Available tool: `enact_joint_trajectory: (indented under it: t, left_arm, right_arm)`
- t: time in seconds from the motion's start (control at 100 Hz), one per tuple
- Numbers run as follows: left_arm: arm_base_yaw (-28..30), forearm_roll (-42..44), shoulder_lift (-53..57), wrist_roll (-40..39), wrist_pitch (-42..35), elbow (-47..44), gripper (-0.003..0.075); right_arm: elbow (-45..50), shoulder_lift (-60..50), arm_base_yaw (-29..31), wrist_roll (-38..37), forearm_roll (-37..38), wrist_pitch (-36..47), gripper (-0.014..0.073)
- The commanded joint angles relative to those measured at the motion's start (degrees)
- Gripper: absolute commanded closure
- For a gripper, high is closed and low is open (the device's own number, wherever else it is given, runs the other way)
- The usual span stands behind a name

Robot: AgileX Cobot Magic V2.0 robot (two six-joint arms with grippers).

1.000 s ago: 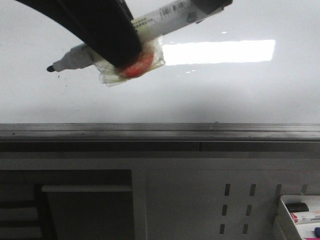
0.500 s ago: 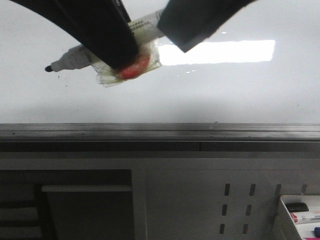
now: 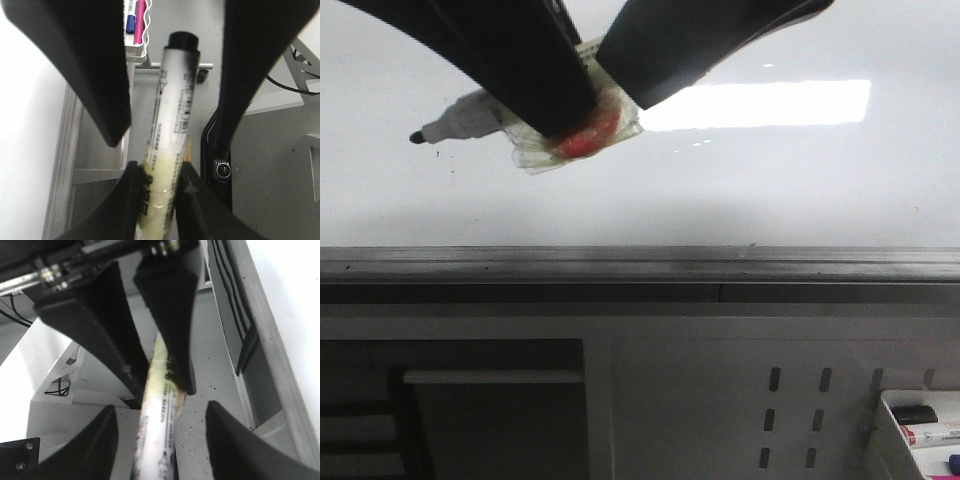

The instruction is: Write number 4 on whiteboard

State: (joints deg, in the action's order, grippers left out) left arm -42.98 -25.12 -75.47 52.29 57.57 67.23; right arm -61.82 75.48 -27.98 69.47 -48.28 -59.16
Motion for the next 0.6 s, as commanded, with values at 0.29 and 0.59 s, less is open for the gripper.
enact_joint_trajectory:
  t: [0.29,0.59]
  left_arm:
    - [-0.6,-1.9,1.4,-0.5,-2.3,1.9,0.0733]
    - [-0.6,-1.9,1.4,-0.5,-2.4,1.9,0.0733]
  right_arm:
    - [-1.3,-1.4,0.1,2.1,-3.9,0.4,0.0445]
    - [-1.3,-1.4,0.1,2.2,-4.0,0.4,0.0642]
